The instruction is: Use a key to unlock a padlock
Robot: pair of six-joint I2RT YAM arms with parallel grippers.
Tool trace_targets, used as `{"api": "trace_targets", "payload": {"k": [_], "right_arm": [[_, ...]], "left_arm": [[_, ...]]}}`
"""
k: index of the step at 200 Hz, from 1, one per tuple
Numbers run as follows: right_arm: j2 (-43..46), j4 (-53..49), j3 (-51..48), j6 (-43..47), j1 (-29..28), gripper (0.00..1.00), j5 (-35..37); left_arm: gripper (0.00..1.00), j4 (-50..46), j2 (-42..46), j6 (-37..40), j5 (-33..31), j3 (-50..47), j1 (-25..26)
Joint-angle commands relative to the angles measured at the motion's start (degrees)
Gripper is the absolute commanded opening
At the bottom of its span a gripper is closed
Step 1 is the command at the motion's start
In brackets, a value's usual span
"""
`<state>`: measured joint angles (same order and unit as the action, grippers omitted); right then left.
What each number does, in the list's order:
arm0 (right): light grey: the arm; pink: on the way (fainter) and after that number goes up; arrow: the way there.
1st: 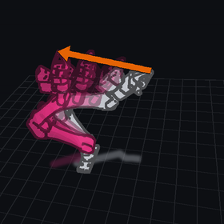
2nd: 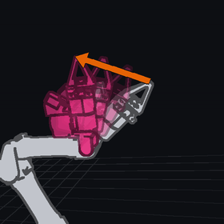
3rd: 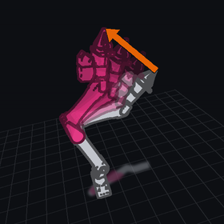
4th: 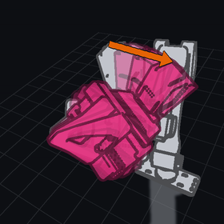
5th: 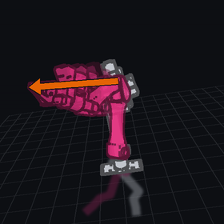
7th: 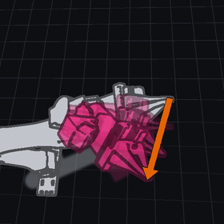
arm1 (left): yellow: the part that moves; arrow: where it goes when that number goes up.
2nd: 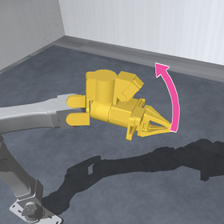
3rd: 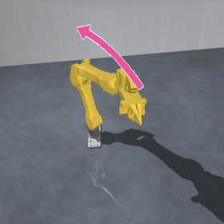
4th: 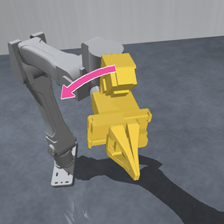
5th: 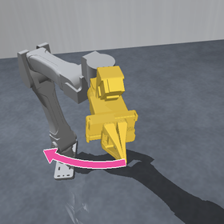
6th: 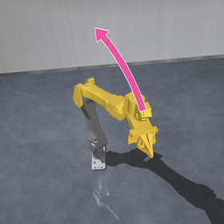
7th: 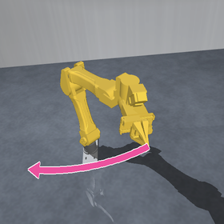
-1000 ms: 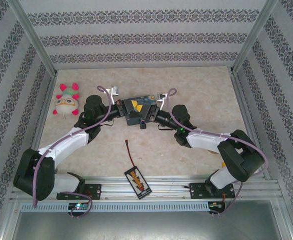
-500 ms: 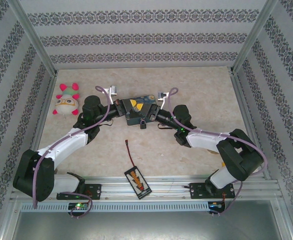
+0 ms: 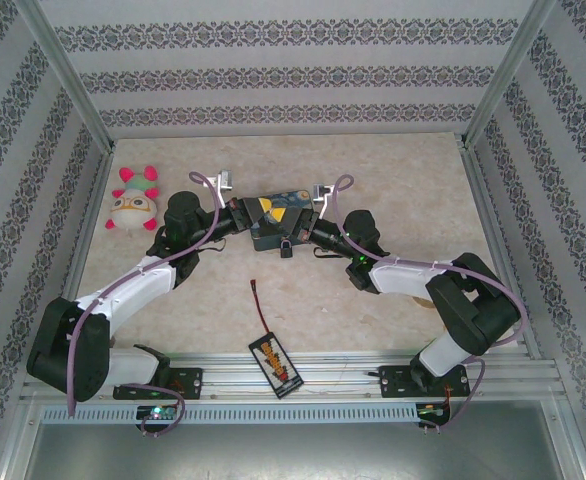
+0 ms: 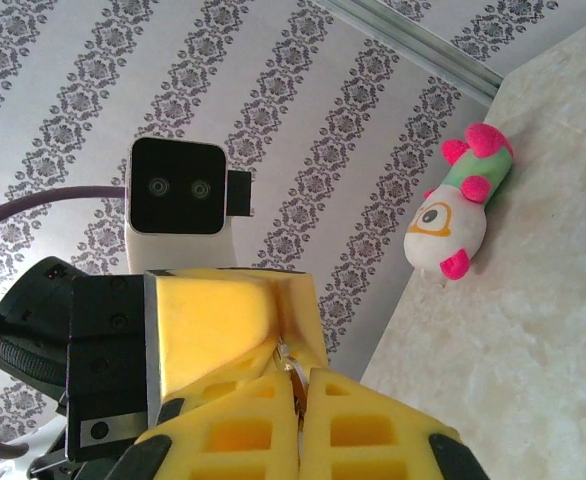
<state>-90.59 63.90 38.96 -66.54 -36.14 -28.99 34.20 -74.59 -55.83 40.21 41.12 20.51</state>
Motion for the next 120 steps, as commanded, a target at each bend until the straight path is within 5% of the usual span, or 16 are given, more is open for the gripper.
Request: {"api": "trace_targets", "payload": {"k": [1, 45, 95, 120], "right_arm": [[-0.08, 2.72, 0.6, -0.08, -0.09, 0.0, -0.36], [0.3, 2.81, -0.11, -0.41, 0.11, 0.0, -1.57], [1.11, 2.99, -0.73, 0.01, 0.11, 0.0, -1.77], [1.37, 2.9, -0.82, 0.19, 0.16, 0.0, -1.72]], "left_arm": [[0.0, 4.02, 0.46, -0.94, 0.25, -0.52, -0.47], [0.07, 4.15, 1.15, -1.03, -0.66, -0.72, -0.63], [0.27, 5.52, 1.22, -1.99, -0.66, -0.69, -0.69], [0.52, 5.71, 1.63, -2.09, -0.89, -0.99, -0.74]]}}
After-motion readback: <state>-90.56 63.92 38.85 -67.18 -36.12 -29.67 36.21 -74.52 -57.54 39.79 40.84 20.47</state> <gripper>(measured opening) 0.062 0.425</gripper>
